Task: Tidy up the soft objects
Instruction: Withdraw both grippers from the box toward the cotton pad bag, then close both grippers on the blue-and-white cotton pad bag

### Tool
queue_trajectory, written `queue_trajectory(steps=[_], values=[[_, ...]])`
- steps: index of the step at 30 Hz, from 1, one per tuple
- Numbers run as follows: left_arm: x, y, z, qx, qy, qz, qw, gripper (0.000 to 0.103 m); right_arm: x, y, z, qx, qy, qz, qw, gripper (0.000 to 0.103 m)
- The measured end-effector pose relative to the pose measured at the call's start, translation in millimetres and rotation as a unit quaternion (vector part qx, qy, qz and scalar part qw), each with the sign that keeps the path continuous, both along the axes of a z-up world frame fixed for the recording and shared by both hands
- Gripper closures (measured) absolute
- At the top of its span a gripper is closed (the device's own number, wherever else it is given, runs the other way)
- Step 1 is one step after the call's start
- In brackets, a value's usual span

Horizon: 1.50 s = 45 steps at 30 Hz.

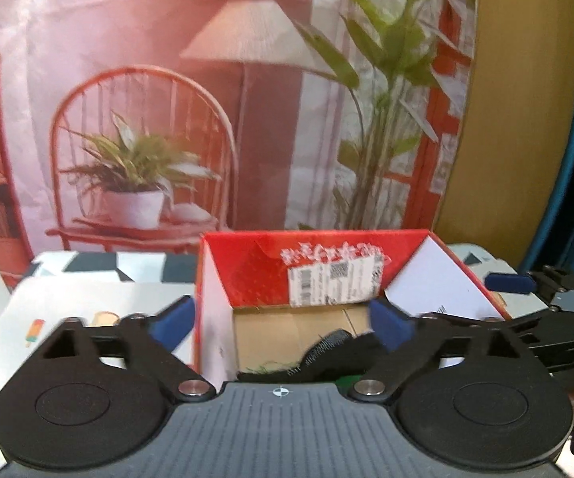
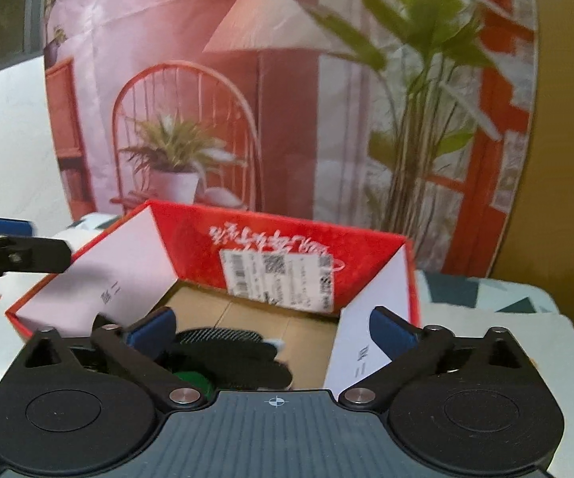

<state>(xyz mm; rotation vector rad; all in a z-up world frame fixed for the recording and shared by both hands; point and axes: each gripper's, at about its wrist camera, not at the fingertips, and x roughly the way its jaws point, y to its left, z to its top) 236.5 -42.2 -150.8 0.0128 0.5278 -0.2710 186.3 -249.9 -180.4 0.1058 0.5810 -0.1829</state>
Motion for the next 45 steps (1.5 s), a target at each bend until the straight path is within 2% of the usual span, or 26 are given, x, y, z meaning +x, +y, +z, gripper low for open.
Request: queue_trajectory(steps=[7,12,17,24,30,35,39,45], values=[[-13.6,11.1,8.1,-0.017,0.001,0.018,0.9997,0.004,-18.7,-3.1,7.0,0.021,-0.022,-0.025,0.999,0.0],[-34.7,21.6,10.2,-0.034,-0.014,0.033,0.9988,0.004,-38.2,0.7,14.3,0.029,-0.045,-0.034,0.998,0.0],[-63.0,30.8,9.6,-0.031,-0.013,0.037,0.9987,0.004,-61.6,10.1,22.9,0.025,-0.056,-0.038,0.997,0.0],[-105.2,43.7,1.4,-0.005,-0.004,0.041,0.9991,0.004,-102.0,22.5,28.8,0.044,-0.068,-0.028,0.996,0.0],[-133.1,45.6,-12.9,0.005,0.018,0.023,0.9996,0.004,-137.1,43.6,16.5,0.032,-0.059,-0.028,0.997,0.0],[-147.4,40.2,-30.5,-0.005,0.036,0.009,0.9993,0.004,-160.8,56.5,-2.4,0.039,-0.04,-0.026,0.998,0.0],[-150.9,35.7,-43.0,-0.007,0.046,0.007,0.9989,0.004,-175.4,65.5,-13.9,0.034,-0.032,-0.029,0.998,0.0],[-137.9,32.9,-41.7,-0.023,0.058,-0.006,0.998,0.006,-177.1,56.5,-25.5,0.065,-0.023,-0.05,0.996,0.0]])
